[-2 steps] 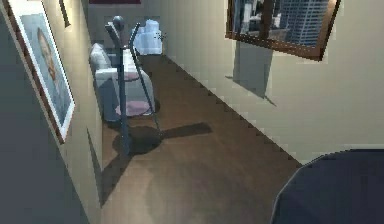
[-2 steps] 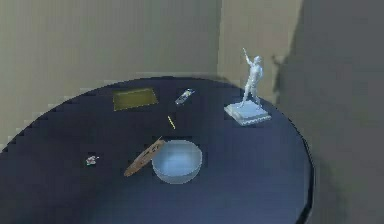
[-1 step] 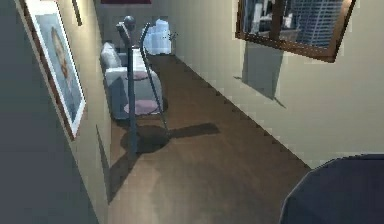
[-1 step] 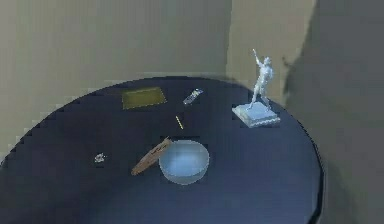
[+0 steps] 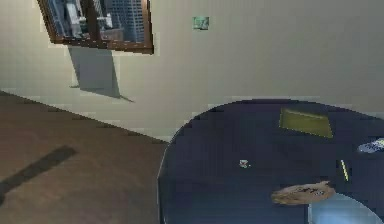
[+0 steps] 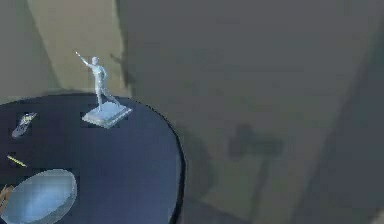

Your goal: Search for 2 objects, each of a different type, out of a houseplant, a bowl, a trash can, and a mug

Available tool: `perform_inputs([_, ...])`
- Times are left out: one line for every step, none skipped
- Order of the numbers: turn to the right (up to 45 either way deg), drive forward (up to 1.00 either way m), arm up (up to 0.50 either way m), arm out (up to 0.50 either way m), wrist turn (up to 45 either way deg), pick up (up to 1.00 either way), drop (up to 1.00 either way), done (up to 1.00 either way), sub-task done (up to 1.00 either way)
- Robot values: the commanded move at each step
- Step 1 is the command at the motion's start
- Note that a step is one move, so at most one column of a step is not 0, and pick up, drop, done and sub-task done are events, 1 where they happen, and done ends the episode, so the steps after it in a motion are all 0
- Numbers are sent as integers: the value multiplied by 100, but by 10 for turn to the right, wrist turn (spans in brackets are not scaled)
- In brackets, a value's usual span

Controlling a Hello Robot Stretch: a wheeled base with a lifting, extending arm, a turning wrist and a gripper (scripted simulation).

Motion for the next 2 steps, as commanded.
perform_inputs([450,0,0,0,0,0,0,0,0])
perform_inputs([-330,0,0,0,0,0,0,0,0])
